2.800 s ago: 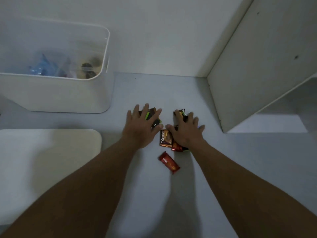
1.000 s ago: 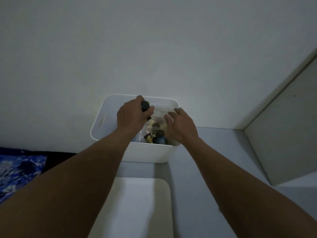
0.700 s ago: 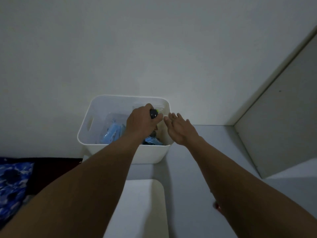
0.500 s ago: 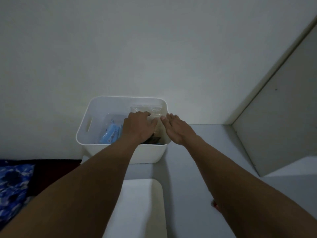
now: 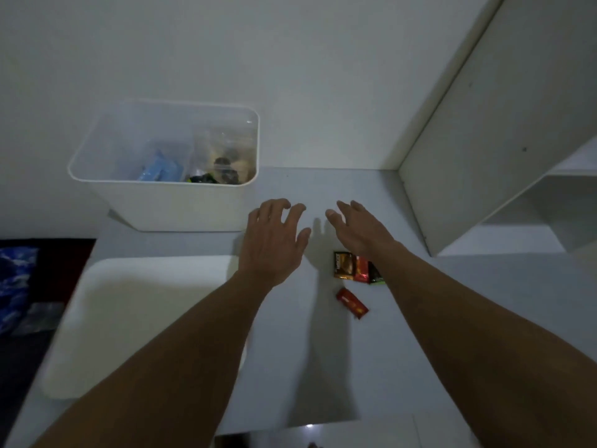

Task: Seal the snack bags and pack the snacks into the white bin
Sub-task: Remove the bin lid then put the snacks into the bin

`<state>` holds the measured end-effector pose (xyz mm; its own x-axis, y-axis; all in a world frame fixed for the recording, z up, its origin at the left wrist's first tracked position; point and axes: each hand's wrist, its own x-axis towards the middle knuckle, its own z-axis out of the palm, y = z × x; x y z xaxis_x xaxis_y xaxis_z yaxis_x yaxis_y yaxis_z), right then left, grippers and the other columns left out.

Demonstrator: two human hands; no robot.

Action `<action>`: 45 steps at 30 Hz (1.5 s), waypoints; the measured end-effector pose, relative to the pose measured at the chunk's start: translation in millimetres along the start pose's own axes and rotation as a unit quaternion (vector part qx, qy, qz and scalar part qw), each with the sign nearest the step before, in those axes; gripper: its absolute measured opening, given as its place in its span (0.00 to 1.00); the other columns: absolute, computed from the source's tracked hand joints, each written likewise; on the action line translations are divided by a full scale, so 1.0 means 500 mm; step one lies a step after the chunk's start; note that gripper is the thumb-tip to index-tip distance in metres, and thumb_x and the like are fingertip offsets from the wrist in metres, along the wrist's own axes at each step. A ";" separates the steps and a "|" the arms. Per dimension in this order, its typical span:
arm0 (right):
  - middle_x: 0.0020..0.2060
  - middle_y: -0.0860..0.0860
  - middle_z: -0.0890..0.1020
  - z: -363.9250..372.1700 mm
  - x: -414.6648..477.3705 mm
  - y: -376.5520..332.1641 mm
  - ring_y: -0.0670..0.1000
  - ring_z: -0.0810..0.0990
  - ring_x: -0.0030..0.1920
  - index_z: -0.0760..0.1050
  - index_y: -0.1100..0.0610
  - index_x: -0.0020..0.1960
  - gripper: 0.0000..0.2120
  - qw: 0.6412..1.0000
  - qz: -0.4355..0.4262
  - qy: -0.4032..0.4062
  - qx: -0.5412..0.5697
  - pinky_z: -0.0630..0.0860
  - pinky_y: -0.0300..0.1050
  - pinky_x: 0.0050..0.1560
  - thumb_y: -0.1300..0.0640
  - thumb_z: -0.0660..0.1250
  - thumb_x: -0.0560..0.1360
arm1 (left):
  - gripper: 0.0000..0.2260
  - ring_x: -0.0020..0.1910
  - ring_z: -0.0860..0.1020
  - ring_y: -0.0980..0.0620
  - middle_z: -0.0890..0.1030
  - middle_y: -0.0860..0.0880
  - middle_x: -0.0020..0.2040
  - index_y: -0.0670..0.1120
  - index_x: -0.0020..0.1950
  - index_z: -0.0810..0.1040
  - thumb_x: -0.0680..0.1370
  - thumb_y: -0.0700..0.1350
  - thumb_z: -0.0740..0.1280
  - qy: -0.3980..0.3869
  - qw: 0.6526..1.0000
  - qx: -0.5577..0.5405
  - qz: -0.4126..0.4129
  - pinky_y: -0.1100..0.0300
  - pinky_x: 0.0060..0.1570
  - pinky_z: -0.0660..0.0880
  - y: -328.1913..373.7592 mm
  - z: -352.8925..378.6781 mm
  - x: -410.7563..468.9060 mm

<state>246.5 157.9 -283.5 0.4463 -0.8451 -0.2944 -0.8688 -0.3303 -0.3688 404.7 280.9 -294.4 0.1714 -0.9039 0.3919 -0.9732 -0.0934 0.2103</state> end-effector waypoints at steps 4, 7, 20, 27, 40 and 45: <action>0.80 0.57 0.48 0.057 -0.043 0.147 0.59 0.44 0.80 0.50 0.45 0.80 0.30 0.996 0.058 -0.021 -0.064 0.44 0.65 0.76 0.36 0.46 0.81 | 0.30 0.75 0.63 0.44 0.65 0.43 0.75 0.49 0.77 0.61 0.79 0.62 0.57 -0.153 0.987 -0.058 0.004 0.48 0.72 0.63 0.095 0.119 -0.058; 0.80 0.58 0.48 0.104 -0.056 0.223 0.63 0.44 0.79 0.49 0.39 0.79 0.28 0.993 0.077 -0.049 -0.070 0.45 0.67 0.74 0.35 0.48 0.81 | 0.40 0.80 0.49 0.43 0.51 0.43 0.81 0.48 0.80 0.49 0.76 0.69 0.54 -0.234 0.971 -0.046 0.030 0.44 0.77 0.52 0.136 0.198 -0.080; 0.59 0.54 0.75 0.189 -0.046 0.287 0.58 0.72 0.59 0.70 0.54 0.64 0.23 0.981 -0.046 0.165 -0.096 0.70 0.56 0.57 0.39 0.58 0.77 | 0.20 0.67 0.72 0.35 0.76 0.36 0.65 0.42 0.66 0.76 0.80 0.49 0.55 -0.097 0.991 0.014 0.090 0.38 0.65 0.69 0.135 0.299 -0.086; 0.56 0.55 0.75 0.205 -0.029 0.296 0.58 0.73 0.53 0.65 0.50 0.72 0.24 0.969 -0.075 0.213 -0.099 0.70 0.54 0.52 0.43 0.56 0.79 | 0.23 0.56 0.76 0.40 0.79 0.42 0.62 0.45 0.65 0.77 0.79 0.59 0.60 -0.001 0.994 0.047 0.098 0.48 0.50 0.72 0.156 0.325 -0.093; 0.48 0.51 0.74 0.203 -0.046 0.275 0.55 0.77 0.33 0.74 0.52 0.57 0.19 0.970 -0.112 0.202 -0.072 0.78 0.47 0.34 0.41 0.64 0.73 | 0.11 0.23 0.67 0.48 0.72 0.45 0.39 0.44 0.41 0.73 0.74 0.52 0.63 -0.003 0.998 0.045 0.037 0.59 0.21 0.63 0.127 0.302 -0.097; 0.48 0.51 0.73 0.193 -0.063 0.254 0.57 0.78 0.35 0.73 0.53 0.55 0.21 0.981 -0.075 0.171 -0.055 0.78 0.49 0.38 0.38 0.66 0.71 | 0.11 0.21 0.68 0.45 0.71 0.47 0.34 0.45 0.39 0.71 0.73 0.52 0.61 -0.040 0.998 0.043 0.013 0.62 0.23 0.60 0.105 0.248 -0.100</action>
<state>142.7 183.3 -406.2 0.4894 -0.8689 0.0749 -0.8254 -0.4892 -0.2817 326.1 269.5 -413.8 0.1362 -0.9369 0.3218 -0.9874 -0.1020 0.1210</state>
